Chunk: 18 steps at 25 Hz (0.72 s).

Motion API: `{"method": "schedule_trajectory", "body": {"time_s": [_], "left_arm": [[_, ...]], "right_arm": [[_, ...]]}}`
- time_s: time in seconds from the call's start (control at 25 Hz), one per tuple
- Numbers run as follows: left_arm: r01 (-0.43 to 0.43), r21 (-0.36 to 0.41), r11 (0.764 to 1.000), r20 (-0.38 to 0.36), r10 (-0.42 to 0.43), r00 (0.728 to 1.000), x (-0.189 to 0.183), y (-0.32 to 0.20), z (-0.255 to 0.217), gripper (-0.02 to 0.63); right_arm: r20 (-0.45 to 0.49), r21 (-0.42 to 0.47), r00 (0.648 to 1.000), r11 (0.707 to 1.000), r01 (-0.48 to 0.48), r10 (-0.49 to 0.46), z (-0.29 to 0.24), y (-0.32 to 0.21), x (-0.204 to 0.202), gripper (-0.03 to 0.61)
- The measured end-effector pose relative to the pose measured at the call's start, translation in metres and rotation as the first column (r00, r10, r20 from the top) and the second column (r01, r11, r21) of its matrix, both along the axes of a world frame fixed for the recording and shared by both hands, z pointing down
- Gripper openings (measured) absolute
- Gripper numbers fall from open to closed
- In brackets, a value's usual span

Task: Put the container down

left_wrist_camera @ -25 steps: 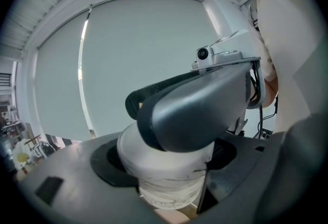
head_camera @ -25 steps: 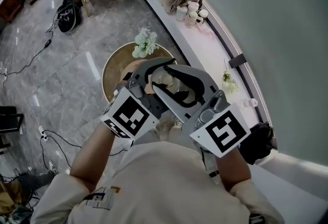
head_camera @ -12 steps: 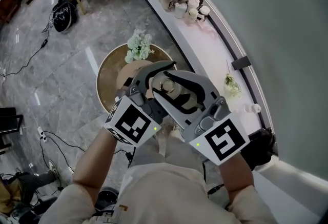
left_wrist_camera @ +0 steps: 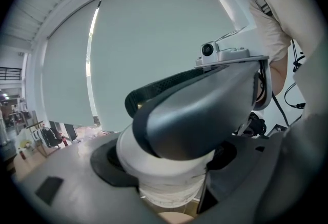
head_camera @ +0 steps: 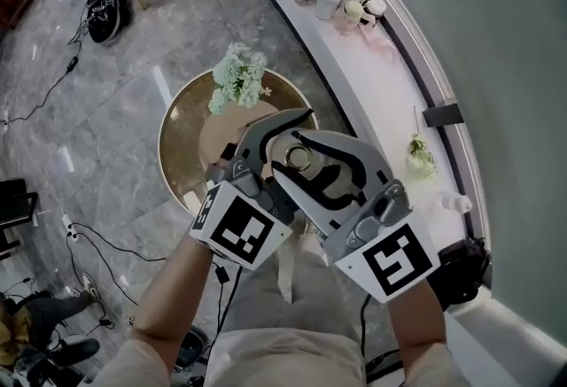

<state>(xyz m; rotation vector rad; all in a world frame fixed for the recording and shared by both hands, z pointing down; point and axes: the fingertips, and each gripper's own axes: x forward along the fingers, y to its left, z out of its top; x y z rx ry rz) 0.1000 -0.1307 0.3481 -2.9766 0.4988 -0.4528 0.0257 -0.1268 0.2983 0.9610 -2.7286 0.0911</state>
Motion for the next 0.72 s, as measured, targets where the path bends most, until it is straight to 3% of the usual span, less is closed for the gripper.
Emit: {"method": "schedule_trajectory", "body": {"time_s": [0.2, 0.72], "left_arm": [[-0.005, -0.014, 1.0, -0.009, 0.005, 1.0, 0.008, -0.011, 0.056, 0.353], [-0.006, -0.061, 0.998, 0.061, 0.01, 0.998, 0.02, -0.041, 0.204, 0.354]], "right_arm": [[0.001, -0.008, 1.0, 1.0, -0.002, 0.002, 0.056, -0.012, 0.009, 0.144], [0.008, -0.066, 1.0, 0.998, -0.021, 0.021, 0.199, -0.046, 0.022, 0.144]]}}
